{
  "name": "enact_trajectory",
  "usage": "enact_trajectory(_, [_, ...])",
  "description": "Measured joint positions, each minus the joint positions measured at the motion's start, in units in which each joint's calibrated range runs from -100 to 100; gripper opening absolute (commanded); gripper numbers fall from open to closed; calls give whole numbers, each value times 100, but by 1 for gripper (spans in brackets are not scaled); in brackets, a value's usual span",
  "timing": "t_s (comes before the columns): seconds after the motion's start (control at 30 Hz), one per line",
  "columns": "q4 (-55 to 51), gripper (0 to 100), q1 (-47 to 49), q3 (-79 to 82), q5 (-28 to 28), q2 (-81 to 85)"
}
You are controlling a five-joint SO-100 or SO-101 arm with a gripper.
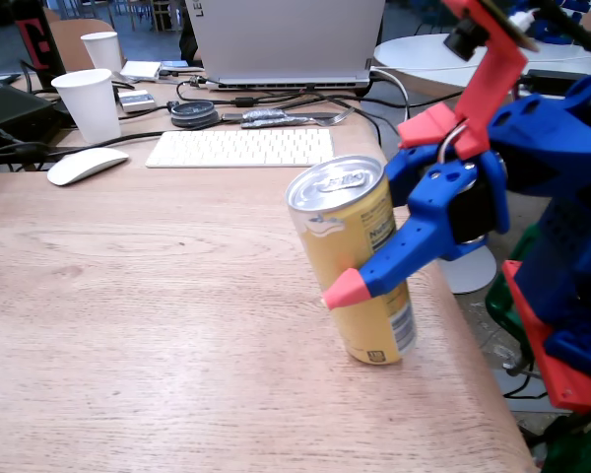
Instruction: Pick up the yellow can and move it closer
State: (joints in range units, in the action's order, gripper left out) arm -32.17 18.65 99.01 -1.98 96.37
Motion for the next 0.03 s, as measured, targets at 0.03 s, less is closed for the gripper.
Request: enact_trajectory(0.03, [0,30,0,0,0,0])
